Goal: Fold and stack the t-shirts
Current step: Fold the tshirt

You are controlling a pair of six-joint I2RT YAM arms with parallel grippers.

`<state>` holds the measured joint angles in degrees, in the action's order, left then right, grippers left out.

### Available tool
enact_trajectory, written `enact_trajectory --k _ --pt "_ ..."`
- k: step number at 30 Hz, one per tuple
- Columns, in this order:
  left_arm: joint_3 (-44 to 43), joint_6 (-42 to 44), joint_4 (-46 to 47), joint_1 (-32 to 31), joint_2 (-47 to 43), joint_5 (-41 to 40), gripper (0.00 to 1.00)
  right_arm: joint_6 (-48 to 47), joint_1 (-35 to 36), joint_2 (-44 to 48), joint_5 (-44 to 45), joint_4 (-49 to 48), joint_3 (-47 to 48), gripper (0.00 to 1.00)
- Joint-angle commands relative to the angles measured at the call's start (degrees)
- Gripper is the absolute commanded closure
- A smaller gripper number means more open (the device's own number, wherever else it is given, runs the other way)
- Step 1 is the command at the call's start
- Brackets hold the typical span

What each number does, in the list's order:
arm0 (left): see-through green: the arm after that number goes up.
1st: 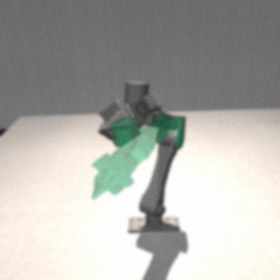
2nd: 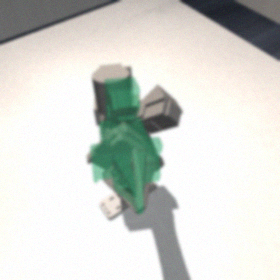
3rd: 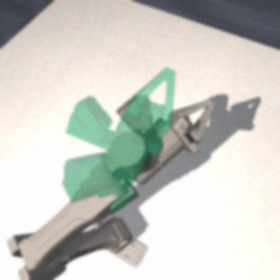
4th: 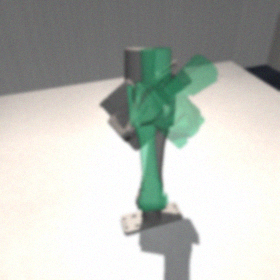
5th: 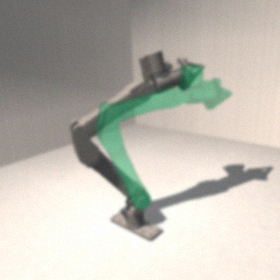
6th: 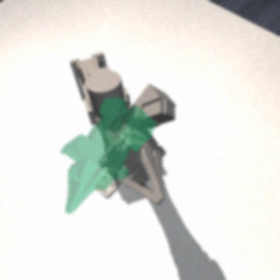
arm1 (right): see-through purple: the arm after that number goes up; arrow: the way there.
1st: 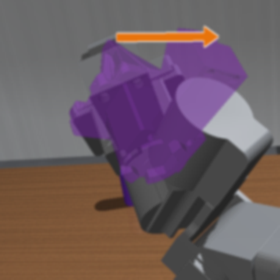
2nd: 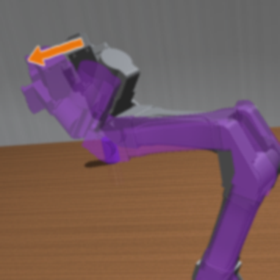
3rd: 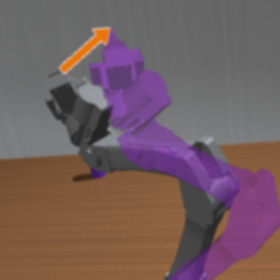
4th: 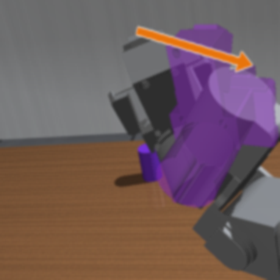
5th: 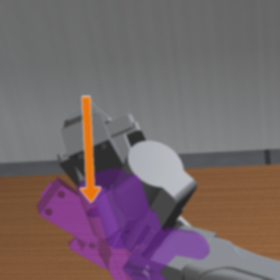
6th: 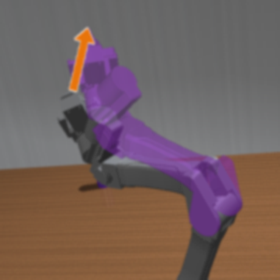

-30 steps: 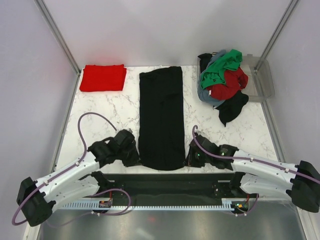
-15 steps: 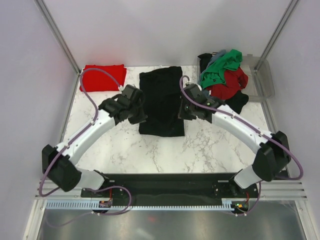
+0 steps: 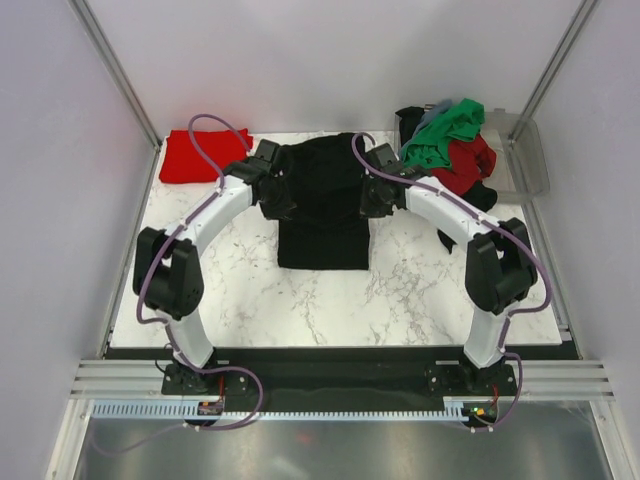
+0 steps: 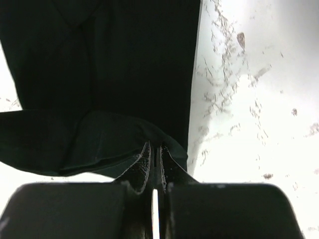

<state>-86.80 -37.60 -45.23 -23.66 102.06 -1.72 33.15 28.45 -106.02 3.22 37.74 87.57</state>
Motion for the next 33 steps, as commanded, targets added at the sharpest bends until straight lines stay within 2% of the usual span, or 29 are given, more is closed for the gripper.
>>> enact_trajectory --k 1,9,10,12,13,14,15,16,17,18,19,20,21,23,24,25,26,27,29,30,32,33 --pt "-4.24 3.41 1.81 1.07 3.22 1.36 0.98 -2.82 -0.67 -3.05 -1.38 -0.91 4.27 1.00" --pt "-8.55 4.38 2.25 2.65 10.87 1.45 0.97 -3.88 -2.69 -11.13 -3.14 -1.79 8.66 1.00" --pt "-9.25 4.21 2.25 3.09 11.49 1.45 0.96 -3.97 -3.13 -11.92 -3.14 -1.70 9.45 1.00" --pt "-10.13 3.86 2.25 3.97 13.77 1.45 0.85 -4.23 -3.57 -14.65 -3.14 -1.18 12.43 1.00" --pt "-12.40 4.20 2.25 5.19 15.00 3.11 0.66 -4.40 -4.27 -17.27 -3.14 -0.48 14.36 0.92" --pt "-14.34 4.90 1.38 5.90 17.53 5.04 0.58 -4.75 -4.71 -18.77 -4.79 0.23 16.82 0.78" --pt "-16.71 5.08 -0.28 6.86 19.30 6.01 0.54 -5.19 -5.24 -20.61 -5.41 2.58 23.46 0.50" --pt "-22.56 5.00 -1.77 8.79 20.79 6.98 0.49 -5.63 -6.11 -22.63 -5.77 4.43 27.96 0.40" --pt "-25.84 5.17 -5.18 9.68 21.85 8.99 0.42 -6.51 -6.64 -27.01 -5.77 7.15 33.23 0.37" --pt "-29.35 5.43 -7.13 10.47 24.04 9.79 0.36 -6.86 -7.00 -29.05 -5.86 12.83 44.33 0.36" --pt "-36.52 5.87 -8.98 11.52 24.58 10.24 0.32 -7.30 -7.61 -31.68 -6.30 15.32 49.23 0.36" --pt "-39.64 6.40 -10.91 11.79 25.02 10.07 0.26 -7.48 -7.62 -31.79 -6.47 17.00 52.76 0.35" --pt "-41.84 7.88 -13.10 11.97 24.25 9.89 0.24 -7.57 -7.62 -30.84 -6.30 17.63 53.66 0.35" --pt "-42.31 9.03 -13.65 12.23 21.61 9.10 0.20 -7.31 -7.44 -23.33 -7.17 15.36 47.38 0.34" --pt "-40.74 9.13 -13.57 12.23 20.12 9.19 0.20 -6.61 -7.35 -19.96 -7.44 11.17 36.99 0.34" --pt "-36.55 9.22 -13.39 12.23 16.71 9.36 0.20 -6.17 -6.92 -13.06 -7.70 8.87 31.32 0.35" --pt "-33.55 9.30 -13.13 12.23 15.11 9.97 0.20 -5.64 -6.65 -9.86 -8.14 6.50 25.69 0.34" --pt "-30.30 9.39 -12.34 12.23 13.01 10.24 0.21 -4.85 -6.30 -6.95 -9.19 2.99 15.71 0.34" --pt "-18.01 9.30 -8.05 12.06 6.60 11.38 0.23 -3.36 -5.77 0.26 -10.77 0.07 2.78 0.34" --pt "-9.00 9.13 -6.11 12.06 4.31 11.82 0.23 -1.44 -5.60 2.29 -13.65 -3.08 -1.05 0.35" --pt "-0.16 7.64 0.83 12.15 -2.81 12.79 0.23 -0.02 -5.51 6.69 -16.05 -7.21 -10.17 0.35" --pt "7.36 7.03 2.59 12.15 -4.66 13.23 0.23 0.77 -5.42 7.74 -17.10 -8.28 -12.66 0.36"
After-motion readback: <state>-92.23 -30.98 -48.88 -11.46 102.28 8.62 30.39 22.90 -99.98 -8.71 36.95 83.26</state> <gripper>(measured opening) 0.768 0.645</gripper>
